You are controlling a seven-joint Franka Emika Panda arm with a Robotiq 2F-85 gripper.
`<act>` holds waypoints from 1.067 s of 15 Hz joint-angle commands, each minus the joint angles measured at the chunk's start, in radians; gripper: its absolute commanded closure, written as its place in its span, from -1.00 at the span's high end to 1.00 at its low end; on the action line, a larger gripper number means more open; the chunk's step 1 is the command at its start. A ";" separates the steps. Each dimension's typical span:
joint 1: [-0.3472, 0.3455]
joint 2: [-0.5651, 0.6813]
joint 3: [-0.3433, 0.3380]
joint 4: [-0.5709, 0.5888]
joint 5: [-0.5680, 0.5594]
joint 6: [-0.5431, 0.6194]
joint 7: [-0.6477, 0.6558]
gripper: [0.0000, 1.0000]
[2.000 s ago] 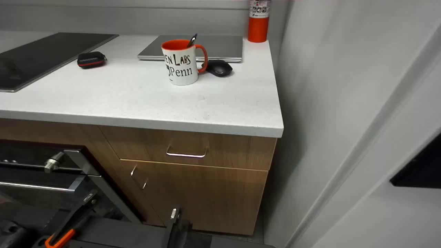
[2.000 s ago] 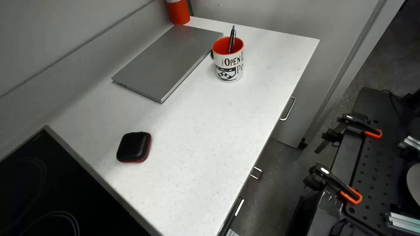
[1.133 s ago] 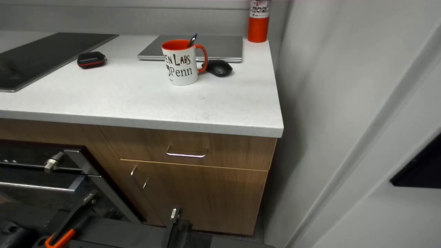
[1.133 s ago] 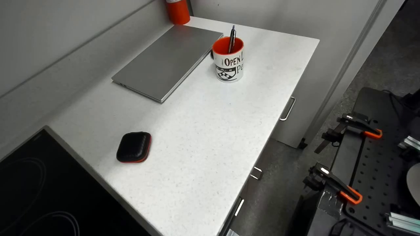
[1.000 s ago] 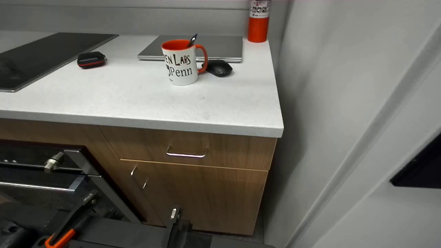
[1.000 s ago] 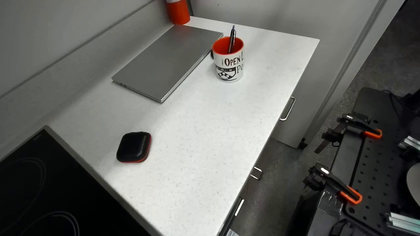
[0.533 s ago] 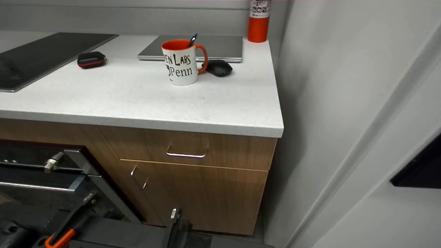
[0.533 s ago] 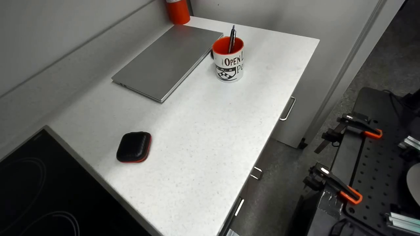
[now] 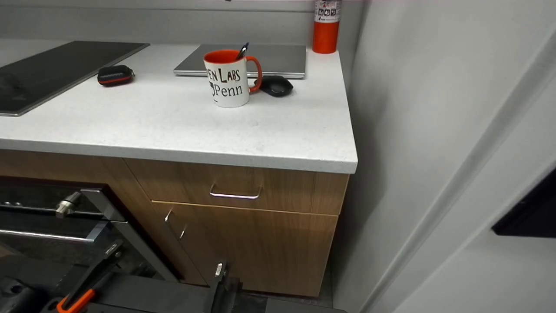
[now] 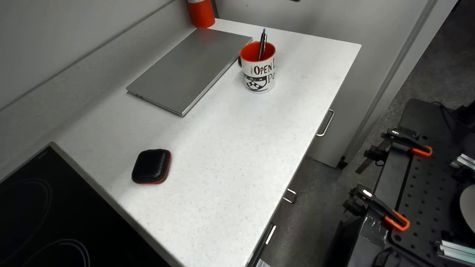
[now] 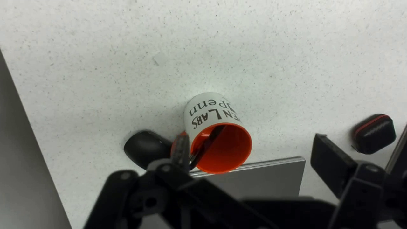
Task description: Remove the pen from the mug cup and place it on the table
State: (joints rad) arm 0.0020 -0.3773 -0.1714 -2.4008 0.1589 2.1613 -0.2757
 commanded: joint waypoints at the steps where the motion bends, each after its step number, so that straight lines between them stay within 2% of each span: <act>1: -0.002 0.101 0.028 0.033 0.022 0.054 0.045 1.00; 10: -0.012 0.315 0.073 0.092 0.049 0.238 0.153 1.00; 16: -0.034 0.433 0.074 0.156 0.044 0.298 0.243 1.00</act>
State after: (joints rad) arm -0.0077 -0.0072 -0.1111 -2.2996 0.1856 2.4340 -0.0811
